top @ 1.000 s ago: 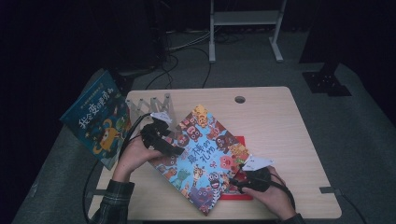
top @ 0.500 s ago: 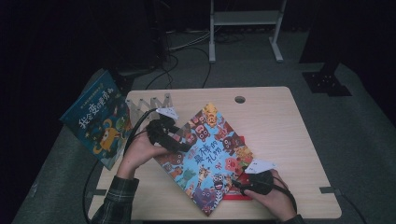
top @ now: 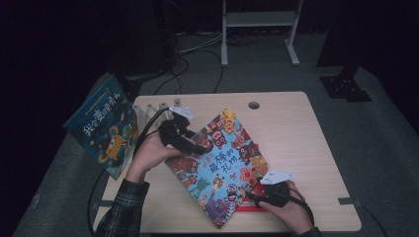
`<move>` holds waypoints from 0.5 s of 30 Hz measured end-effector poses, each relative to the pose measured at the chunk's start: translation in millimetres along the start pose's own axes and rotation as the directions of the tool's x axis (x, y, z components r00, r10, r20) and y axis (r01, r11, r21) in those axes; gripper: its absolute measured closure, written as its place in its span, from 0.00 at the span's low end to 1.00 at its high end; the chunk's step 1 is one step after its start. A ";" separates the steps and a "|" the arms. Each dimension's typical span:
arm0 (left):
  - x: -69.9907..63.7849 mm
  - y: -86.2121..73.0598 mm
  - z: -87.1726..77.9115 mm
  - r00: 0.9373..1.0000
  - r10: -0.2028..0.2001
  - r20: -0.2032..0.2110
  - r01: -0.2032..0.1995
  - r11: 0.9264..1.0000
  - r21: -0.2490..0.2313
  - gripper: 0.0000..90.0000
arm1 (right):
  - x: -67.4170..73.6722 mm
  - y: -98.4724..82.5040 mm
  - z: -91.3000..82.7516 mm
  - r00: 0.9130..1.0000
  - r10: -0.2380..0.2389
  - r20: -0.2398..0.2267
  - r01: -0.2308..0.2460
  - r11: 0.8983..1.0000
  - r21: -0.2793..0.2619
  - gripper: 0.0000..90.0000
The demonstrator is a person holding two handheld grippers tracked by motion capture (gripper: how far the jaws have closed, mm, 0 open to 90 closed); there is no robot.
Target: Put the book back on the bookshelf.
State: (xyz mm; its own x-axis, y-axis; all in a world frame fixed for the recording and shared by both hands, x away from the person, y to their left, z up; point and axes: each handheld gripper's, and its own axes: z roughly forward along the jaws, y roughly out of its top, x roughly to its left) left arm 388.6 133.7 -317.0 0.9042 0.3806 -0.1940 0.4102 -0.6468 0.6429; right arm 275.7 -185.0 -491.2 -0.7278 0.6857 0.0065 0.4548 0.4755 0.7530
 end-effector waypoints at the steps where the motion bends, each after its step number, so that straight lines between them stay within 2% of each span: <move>1: -0.5 1.8 -0.7 1.000 -0.002 0.007 0.002 1.000 -0.004 0.37 | 0.0 0.0 0.3 1.000 0.000 0.001 0.000 1.000 -0.006 0.35; 4: -2.1 7.3 -0.6 1.000 0.000 0.015 0.000 1.000 -0.007 0.43 | 0.9 0.0 0.6 1.000 0.003 0.006 -0.003 1.000 -0.001 0.35; 7: -3.2 13.1 2.7 1.000 0.008 0.012 -0.008 1.000 0.013 0.45 | 1.6 0.0 0.7 1.000 0.001 0.009 -0.001 1.000 0.000 0.34; 15: -2.6 23.1 7.0 1.000 -0.004 0.002 0.004 0.999 0.044 0.56 | 2.5 0.0 0.8 1.000 0.004 0.011 -0.004 1.000 -0.001 0.34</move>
State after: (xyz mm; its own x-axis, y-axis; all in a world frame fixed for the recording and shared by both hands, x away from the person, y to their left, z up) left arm 396.6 113.2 -306.8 0.9029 0.3817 -0.1979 0.4184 -0.6740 0.6088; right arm 274.3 -182.9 -491.7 -0.7205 0.6935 0.0024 0.4570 0.4721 0.7538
